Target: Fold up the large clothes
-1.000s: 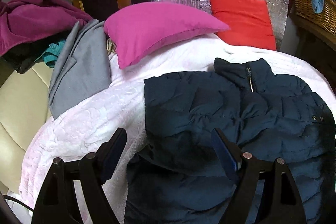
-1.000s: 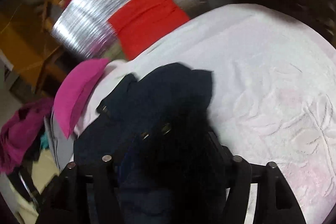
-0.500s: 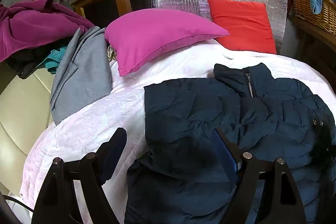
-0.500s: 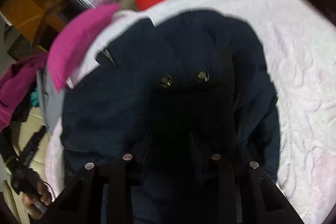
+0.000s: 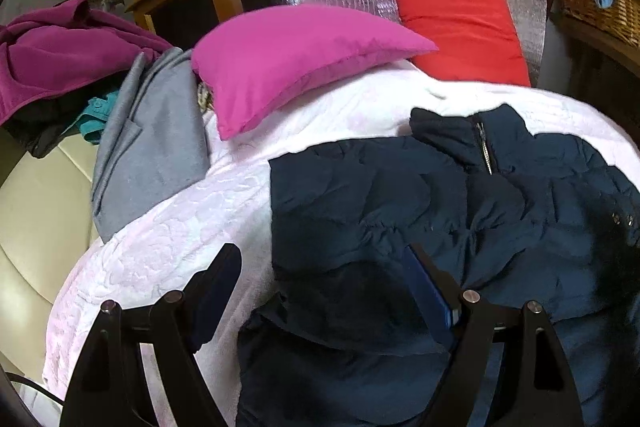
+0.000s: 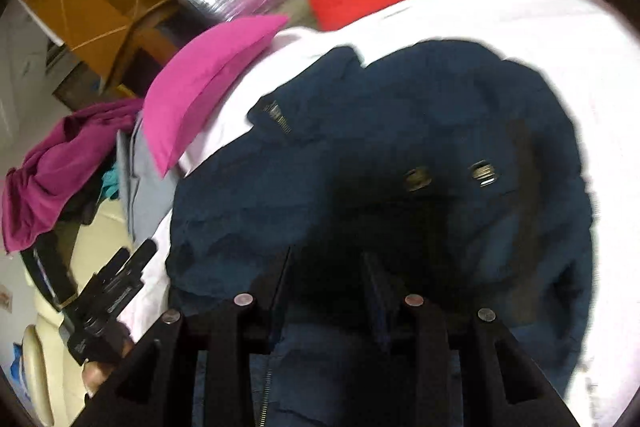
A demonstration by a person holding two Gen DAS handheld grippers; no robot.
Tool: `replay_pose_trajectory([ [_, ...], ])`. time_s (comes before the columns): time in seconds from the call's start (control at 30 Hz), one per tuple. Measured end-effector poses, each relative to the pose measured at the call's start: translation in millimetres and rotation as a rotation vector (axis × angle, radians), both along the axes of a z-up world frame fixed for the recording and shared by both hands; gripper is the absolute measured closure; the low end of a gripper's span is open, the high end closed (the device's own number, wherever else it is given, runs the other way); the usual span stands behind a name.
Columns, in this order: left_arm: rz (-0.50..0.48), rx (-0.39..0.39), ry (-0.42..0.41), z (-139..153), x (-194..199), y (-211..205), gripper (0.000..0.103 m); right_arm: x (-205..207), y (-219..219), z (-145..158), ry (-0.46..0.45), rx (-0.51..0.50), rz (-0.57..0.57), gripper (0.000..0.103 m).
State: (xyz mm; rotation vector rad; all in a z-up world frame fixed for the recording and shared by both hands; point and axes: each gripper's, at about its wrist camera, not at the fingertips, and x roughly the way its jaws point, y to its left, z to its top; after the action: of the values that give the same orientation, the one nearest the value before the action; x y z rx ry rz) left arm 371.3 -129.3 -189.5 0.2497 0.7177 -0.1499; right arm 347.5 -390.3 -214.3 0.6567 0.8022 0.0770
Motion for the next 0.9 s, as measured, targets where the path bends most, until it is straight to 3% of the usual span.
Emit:
replay_pose_trajectory([
  [0.2,-0.03,0.043,0.189,-42.7,20.1,-14.3,0.02,16.9,3.9,-27.3,0.079,0.031,0.029,0.064],
  [0.3,-0.026,0.035,0.19,-39.0,20.2,-14.6,0.02,16.9,1.5,-20.1,0.066,0.057,0.035,0.062],
  [0.47,-0.118,-0.098,0.19,-21.5,5.1,-22.7,0.02,14.1,12.7,-4.0,-0.038,0.095,0.104,0.062],
  [0.53,-0.165,-0.066,0.188,-25.8,-3.0,-36.9,0.02,19.4,21.6,-9.4,-0.01,0.078,0.118,0.063],
  [0.6,-0.166,0.006,0.182,-37.3,-5.7,-46.9,0.019,29.1,27.9,-25.8,0.063,0.052,0.114,0.063],
  [0.67,-0.158,0.049,0.185,-47.4,-5.4,-48.9,0.017,30.7,26.2,-31.9,0.076,0.071,0.106,0.063],
  [0.9,-0.144,-0.028,0.185,-32.8,-2.4,-37.2,0.017,11.8,7.3,-13.0,0.022,0.089,0.072,0.064],
])
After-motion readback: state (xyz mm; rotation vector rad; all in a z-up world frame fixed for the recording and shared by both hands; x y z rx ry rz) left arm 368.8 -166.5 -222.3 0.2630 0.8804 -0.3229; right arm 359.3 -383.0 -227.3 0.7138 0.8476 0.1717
